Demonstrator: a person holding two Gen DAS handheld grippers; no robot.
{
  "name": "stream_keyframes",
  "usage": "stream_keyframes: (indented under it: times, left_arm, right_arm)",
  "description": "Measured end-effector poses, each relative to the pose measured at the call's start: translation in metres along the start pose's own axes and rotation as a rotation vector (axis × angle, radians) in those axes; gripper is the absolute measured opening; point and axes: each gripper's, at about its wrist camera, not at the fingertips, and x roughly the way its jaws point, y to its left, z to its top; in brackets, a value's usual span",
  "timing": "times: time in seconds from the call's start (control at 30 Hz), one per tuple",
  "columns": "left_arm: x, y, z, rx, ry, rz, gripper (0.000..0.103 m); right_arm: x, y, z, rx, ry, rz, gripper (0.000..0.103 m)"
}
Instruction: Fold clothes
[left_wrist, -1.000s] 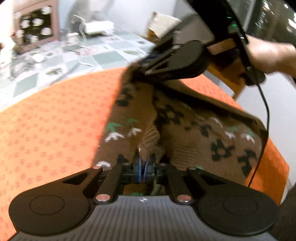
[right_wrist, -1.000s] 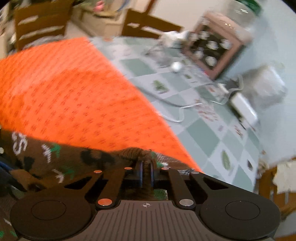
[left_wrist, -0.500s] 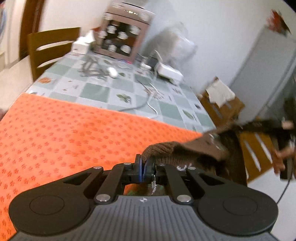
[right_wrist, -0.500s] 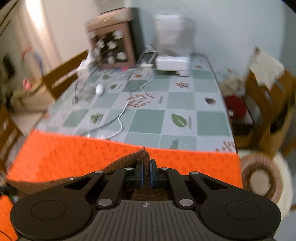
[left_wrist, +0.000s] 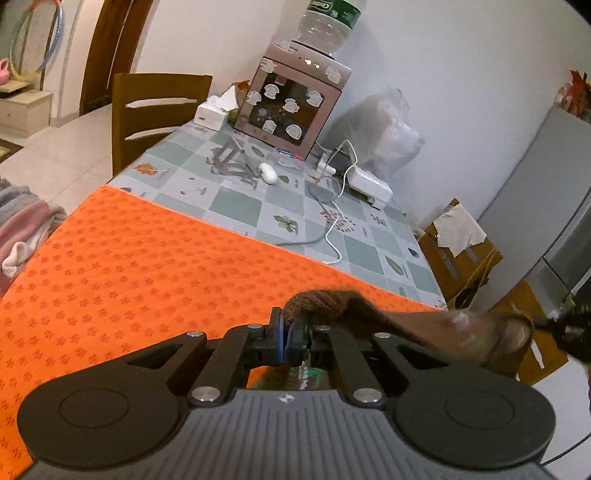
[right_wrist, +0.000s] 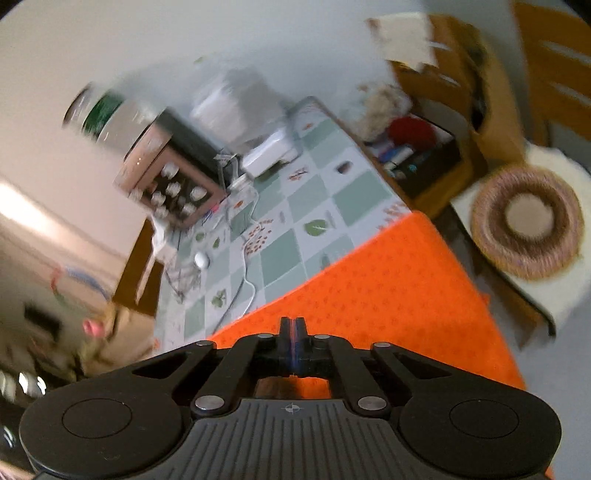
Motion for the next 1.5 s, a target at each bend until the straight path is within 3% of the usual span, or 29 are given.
stream_keyframes:
  times: [0.1, 0.3, 0.47, 0.6, 0.73, 0.77, 0.83, 0.97, 1.1, 1.2, 1.5]
  left_arm:
    - [-0.013, 0.007, -0.004, 0.013, 0.002, -0.013, 0.006]
    - [-0.04, 0.01, -0.007, 0.01, -0.02, -0.007, 0.006]
    - [-0.054, 0.031, 0.005, -0.066, -0.068, 0.068, 0.006]
    - [-0.049, 0.058, 0.008, -0.096, -0.027, 0.159, 0.009]
    - [-0.05, 0.068, 0.005, -0.041, 0.009, 0.212, 0.046]
    - [-0.051, 0.067, 0.004, -0.024, 0.016, 0.204, 0.057]
    - [-0.05, 0.064, 0.003, 0.005, 0.035, 0.184, 0.062]
    - [-0.035, 0.054, 0.004, 0.048, 0.079, 0.137, 0.062]
    - [-0.012, 0.04, 0.008, 0.061, 0.139, 0.075, 0.063]
    - [0.007, 0.026, 0.011, 0.086, 0.176, 0.029, 0.067]
    - [0.077, -0.027, 0.006, 0.168, 0.335, -0.118, 0.069]
  right_arm:
    - [-0.015, -0.017, -0.017, 0.036, 0.019, 0.006, 0.002]
    - [-0.019, -0.01, -0.05, -0.089, 0.075, -0.029, 0.003]
    - [-0.005, 0.003, -0.067, -0.153, 0.134, -0.025, 0.006]
    - [0.004, 0.016, -0.081, -0.231, 0.163, -0.044, 0.008]
    - [0.015, 0.024, -0.094, -0.289, 0.19, -0.063, 0.009]
    - [0.017, 0.025, -0.098, -0.297, 0.196, -0.071, 0.009]
    - [0.023, 0.025, -0.104, -0.309, 0.21, -0.085, 0.011]
    - [0.034, 0.027, -0.117, -0.356, 0.234, -0.122, 0.021]
    - [0.042, 0.028, -0.13, -0.4, 0.251, -0.166, 0.039]
    - [0.047, 0.026, -0.14, -0.425, 0.256, -0.203, 0.047]
    - [0.078, 0.006, -0.164, -0.353, 0.337, -0.213, 0.052]
